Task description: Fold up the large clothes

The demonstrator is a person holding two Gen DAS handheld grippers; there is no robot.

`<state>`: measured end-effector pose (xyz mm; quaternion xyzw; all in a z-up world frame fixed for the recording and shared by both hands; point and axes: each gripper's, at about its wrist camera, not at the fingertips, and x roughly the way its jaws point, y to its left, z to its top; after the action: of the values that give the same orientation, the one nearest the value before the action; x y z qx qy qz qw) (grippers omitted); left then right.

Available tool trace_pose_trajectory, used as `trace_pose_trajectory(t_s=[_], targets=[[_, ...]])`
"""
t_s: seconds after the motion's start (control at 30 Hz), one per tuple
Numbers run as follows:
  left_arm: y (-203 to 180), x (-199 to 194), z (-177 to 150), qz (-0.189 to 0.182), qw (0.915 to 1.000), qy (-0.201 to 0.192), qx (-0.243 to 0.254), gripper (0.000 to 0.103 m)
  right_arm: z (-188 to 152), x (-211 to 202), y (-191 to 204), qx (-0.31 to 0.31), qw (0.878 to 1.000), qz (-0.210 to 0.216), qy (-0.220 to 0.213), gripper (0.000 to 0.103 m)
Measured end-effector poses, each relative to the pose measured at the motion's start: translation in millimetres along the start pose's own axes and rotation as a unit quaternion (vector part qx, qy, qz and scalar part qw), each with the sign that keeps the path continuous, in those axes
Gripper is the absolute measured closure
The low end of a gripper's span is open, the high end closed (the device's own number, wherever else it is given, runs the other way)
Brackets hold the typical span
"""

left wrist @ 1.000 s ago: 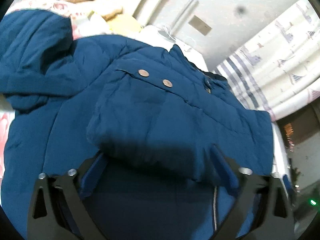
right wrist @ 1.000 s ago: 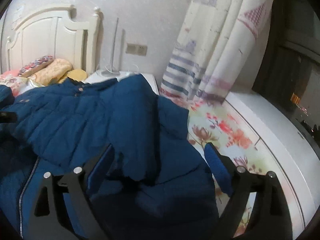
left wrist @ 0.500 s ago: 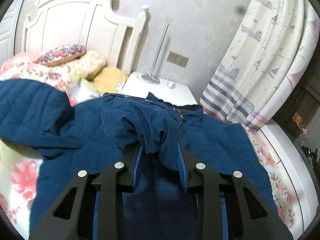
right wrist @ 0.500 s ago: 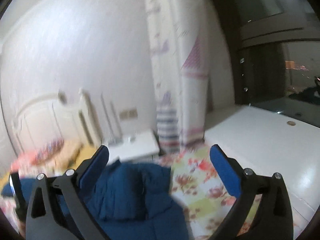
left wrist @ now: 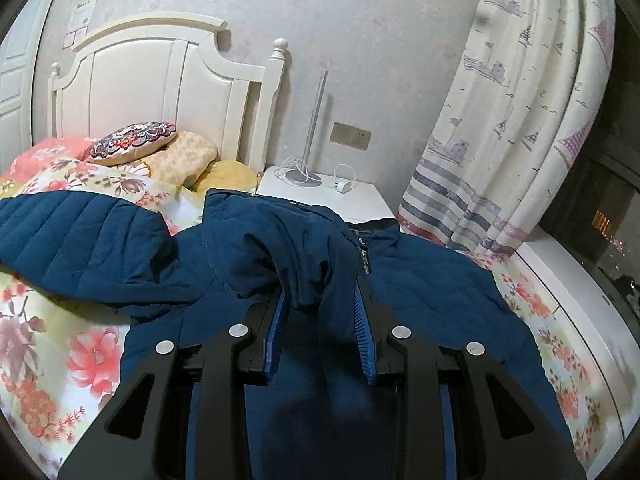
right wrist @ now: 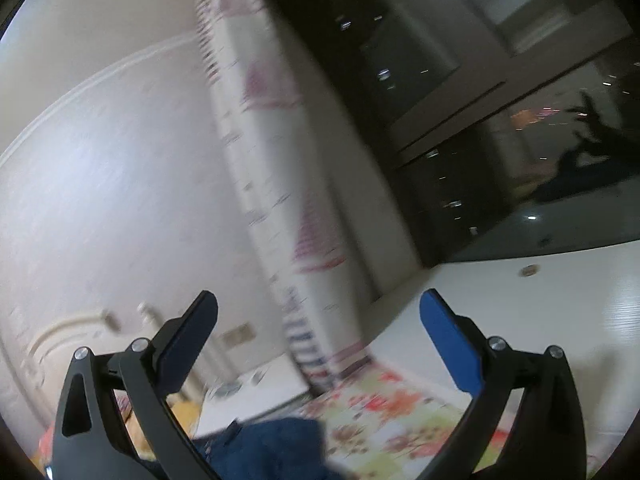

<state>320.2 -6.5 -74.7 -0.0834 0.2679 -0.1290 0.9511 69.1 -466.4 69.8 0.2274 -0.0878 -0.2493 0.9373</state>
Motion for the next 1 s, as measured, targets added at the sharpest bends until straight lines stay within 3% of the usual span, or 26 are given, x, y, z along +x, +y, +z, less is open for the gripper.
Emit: trace_pose_trajectory(t_s=[0.23, 0.57, 0.6, 0.63, 0.67, 0.7, 0.73, 0.77, 1.0], targets=[[-4.7, -4.0, -7.2, -0.006, 1.0000, 0.002, -0.002, 0.074, 24.9, -25.0, -31.8, 0.009, 0.999, -0.028, -0.034, 0.003], [-14.8, -22.1, 1.8, 0.006, 0.9991, -0.026, 0.031, 0.072, 21.4, -24.2, -31.8, 0.000, 0.999, -0.035, -0.034, 0.002], [-15.2, -22.8, 2.3, 0.020, 0.9987, -0.029, 0.038, 0.065, 20.8, -21.2, -30.6, -0.002, 0.999, -0.034, -0.031, 0.003], [-15.9, -25.0, 3.8, 0.049, 0.9970, -0.039, 0.045, 0.041, 19.4, -19.7, -29.6, -0.004, 0.999, -0.034, -0.029, 0.003], [-17.3, -32.3, 4.1, 0.096, 0.9915, -0.070, 0.054, 0.004, 18.9, -18.0, -29.1, -0.006, 0.999, -0.034, -0.027, 0.003], [-18.9, -39.2, 3.1, 0.134, 0.9841, -0.101, 0.057, 0.005, 18.2, -17.9, -29.1, -0.007, 0.999, -0.035, -0.027, 0.003], [-21.5, -48.4, 3.0, 0.185, 0.9706, -0.139, 0.066, 0.004, 17.3, -16.8, -29.1, -0.008, 0.999, -0.036, -0.025, 0.003], [-23.3, -51.0, 4.6, 0.205, 0.9652, -0.145, 0.072, 0.004, 17.3, -15.0, -28.6, -0.008, 0.999, -0.037, -0.024, 0.003], [-34.1, -41.4, 18.3, 0.157, 0.9753, -0.113, 0.106, 0.004, 10.0, -12.7, -25.8, -0.015, 0.999, -0.041, -0.017, 0.003]])
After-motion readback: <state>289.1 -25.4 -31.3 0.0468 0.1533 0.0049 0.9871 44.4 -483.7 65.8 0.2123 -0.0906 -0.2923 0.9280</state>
